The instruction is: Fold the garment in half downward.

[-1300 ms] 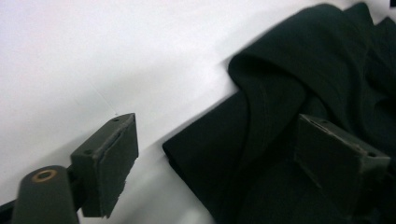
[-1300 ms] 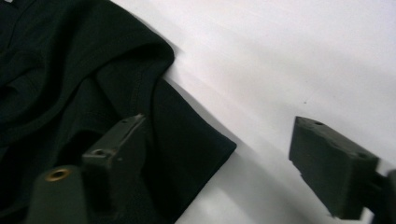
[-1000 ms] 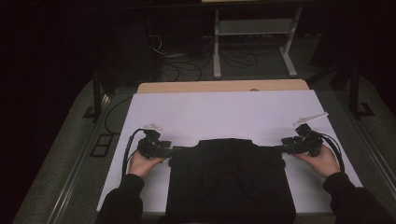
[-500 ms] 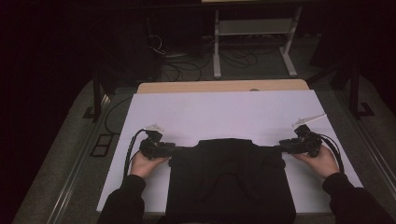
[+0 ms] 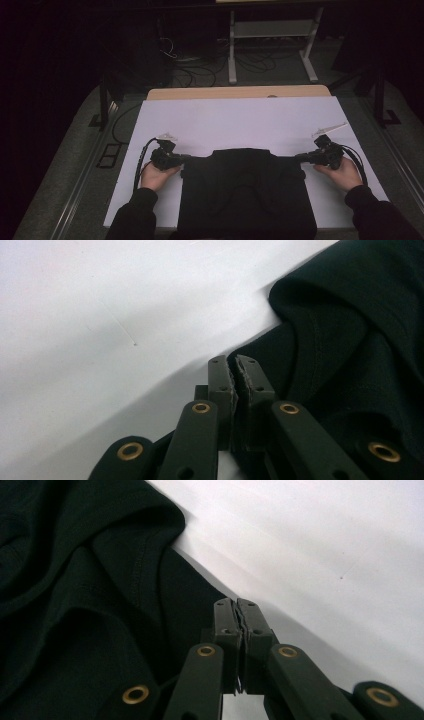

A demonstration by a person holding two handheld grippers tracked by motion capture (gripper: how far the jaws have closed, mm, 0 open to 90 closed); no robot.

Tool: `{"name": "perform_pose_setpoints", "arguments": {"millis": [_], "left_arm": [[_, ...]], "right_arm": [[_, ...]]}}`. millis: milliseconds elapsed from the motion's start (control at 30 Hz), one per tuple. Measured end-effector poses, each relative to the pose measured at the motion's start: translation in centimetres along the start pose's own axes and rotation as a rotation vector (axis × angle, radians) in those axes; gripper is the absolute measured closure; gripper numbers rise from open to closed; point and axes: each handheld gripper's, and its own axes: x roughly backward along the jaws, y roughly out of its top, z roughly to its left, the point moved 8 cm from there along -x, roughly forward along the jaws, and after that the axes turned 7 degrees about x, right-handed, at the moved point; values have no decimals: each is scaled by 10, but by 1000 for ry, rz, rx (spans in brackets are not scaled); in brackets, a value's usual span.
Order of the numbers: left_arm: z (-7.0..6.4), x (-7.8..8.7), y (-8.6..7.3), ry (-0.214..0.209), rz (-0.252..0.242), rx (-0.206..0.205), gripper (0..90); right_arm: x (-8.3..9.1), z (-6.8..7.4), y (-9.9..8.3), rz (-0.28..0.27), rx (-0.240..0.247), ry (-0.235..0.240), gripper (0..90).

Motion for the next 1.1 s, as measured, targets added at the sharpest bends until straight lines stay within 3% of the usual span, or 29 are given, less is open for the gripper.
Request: {"name": "perform_pose_setpoints", "arguments": {"millis": [367, 1100], "left_arm": [[-1, 8, 5, 5, -42, 5, 856], [-2, 20, 18, 29, -93, -37, 867]], "right_arm": [[6, -1, 3, -32, -22, 32, 879], [8, -5, 15, -63, 16, -31, 880]]}}
